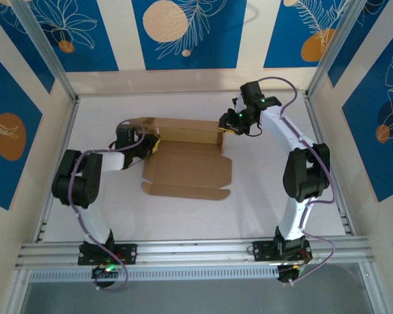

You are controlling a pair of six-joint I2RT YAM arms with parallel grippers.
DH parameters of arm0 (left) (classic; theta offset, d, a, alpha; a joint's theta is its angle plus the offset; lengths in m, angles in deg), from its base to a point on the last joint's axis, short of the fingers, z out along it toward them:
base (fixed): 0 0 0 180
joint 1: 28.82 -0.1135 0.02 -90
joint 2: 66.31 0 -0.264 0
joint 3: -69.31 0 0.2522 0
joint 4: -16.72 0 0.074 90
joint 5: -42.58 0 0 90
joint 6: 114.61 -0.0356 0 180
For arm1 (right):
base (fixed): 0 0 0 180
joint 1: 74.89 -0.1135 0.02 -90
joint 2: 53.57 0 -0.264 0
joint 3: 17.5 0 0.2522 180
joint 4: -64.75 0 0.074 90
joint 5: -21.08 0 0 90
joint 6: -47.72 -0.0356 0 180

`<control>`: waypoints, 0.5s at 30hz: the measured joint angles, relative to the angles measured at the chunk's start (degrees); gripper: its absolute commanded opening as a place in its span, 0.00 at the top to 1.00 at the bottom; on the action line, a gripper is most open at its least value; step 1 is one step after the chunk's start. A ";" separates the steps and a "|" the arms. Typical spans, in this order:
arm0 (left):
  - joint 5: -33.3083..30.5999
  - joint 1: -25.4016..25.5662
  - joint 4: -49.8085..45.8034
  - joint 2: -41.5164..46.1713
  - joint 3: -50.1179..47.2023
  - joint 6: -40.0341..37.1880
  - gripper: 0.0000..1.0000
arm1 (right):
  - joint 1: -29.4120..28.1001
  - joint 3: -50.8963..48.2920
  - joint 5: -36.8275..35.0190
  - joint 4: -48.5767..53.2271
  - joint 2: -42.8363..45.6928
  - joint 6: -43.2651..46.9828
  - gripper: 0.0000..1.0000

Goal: Fold the paper box

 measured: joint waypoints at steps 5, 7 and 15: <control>-1.14 -0.35 -13.44 9.94 1.60 -10.84 0.73 | -0.07 1.16 -0.79 0.94 -0.55 1.31 0.64; -2.60 -0.61 -18.21 14.27 2.03 -15.41 0.74 | -0.13 1.99 -1.40 1.33 -0.94 1.92 0.64; -14.78 -7.32 -32.28 25.20 9.60 -30.05 0.71 | -0.98 3.17 -3.39 2.58 -1.22 4.70 0.64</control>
